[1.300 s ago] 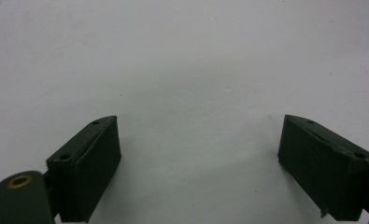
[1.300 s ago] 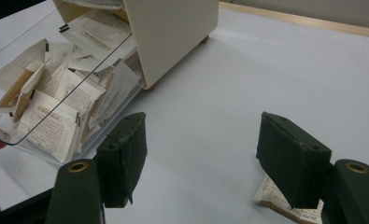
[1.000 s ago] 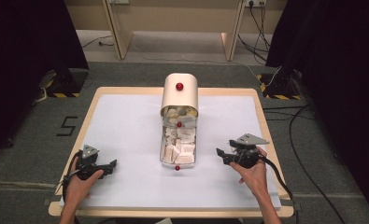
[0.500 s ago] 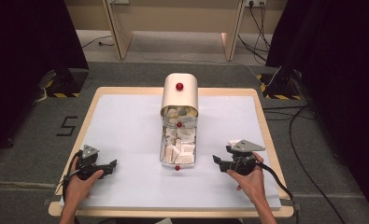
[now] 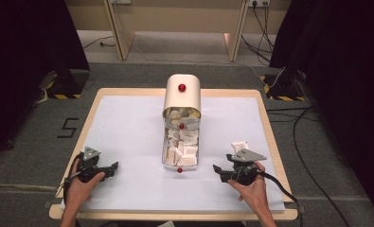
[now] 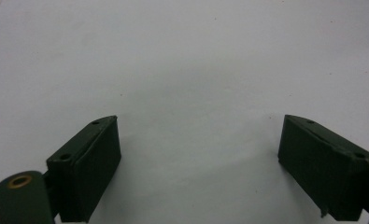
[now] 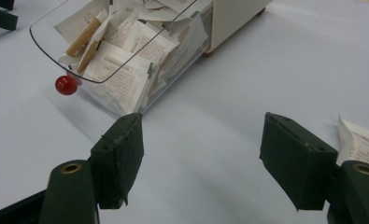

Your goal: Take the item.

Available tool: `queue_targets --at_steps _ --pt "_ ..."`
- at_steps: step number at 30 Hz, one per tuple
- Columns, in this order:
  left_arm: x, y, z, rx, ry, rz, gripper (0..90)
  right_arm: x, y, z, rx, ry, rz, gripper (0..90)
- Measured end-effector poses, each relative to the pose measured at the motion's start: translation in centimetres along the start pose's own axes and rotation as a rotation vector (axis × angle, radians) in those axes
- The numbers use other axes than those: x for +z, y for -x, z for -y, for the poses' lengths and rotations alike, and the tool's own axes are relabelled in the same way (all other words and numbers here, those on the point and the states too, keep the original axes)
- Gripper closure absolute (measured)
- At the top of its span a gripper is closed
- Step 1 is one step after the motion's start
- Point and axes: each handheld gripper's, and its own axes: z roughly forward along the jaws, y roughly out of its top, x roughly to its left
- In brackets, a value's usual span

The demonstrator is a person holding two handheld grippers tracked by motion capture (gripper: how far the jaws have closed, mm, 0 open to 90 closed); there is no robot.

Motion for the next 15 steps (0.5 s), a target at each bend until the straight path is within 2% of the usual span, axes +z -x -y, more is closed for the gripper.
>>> queue_targets --at_steps 15 --pt "0.0 0.0 0.0 0.0 0.0 0.0 12.2 -0.2 -1.4 1.0 -0.023 -0.029 -0.024 30.1"
